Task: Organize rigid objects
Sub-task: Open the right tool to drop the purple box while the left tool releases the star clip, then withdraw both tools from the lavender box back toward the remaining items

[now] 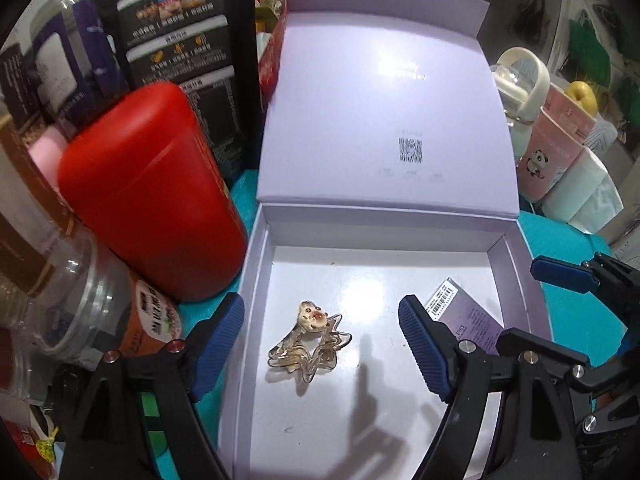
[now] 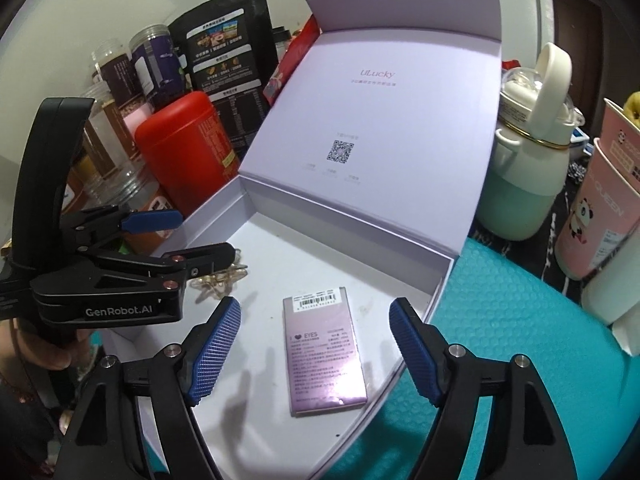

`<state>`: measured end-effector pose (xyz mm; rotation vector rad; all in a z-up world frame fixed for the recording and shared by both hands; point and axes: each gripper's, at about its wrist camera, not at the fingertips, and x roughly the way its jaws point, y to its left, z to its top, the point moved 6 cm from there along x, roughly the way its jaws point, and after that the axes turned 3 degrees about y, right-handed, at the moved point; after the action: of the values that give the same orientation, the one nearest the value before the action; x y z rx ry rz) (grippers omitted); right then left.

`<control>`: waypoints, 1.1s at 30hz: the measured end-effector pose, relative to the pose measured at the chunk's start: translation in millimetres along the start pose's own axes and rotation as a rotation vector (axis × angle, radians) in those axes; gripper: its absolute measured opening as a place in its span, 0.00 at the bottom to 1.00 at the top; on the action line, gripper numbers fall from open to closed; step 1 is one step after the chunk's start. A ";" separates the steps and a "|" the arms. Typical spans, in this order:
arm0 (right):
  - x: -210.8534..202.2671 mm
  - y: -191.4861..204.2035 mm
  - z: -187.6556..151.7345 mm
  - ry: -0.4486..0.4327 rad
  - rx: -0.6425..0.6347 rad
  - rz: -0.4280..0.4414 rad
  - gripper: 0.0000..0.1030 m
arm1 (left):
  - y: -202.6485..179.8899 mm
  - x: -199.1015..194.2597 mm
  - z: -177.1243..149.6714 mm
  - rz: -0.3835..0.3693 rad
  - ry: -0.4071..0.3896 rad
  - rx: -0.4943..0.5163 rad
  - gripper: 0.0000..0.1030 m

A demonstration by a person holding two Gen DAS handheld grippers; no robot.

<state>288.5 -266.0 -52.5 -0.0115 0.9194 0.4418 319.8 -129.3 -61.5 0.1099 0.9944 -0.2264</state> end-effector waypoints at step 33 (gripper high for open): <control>-134.8 78.1 -3.9 -0.222 -0.092 -0.053 0.75 | 8.2 -158.2 -15.6 0.042 -0.250 0.024 0.77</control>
<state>185.8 -244.7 62.7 -0.0693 0.6782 0.4270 226.1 -96.4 62.9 0.1205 0.7401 -0.2082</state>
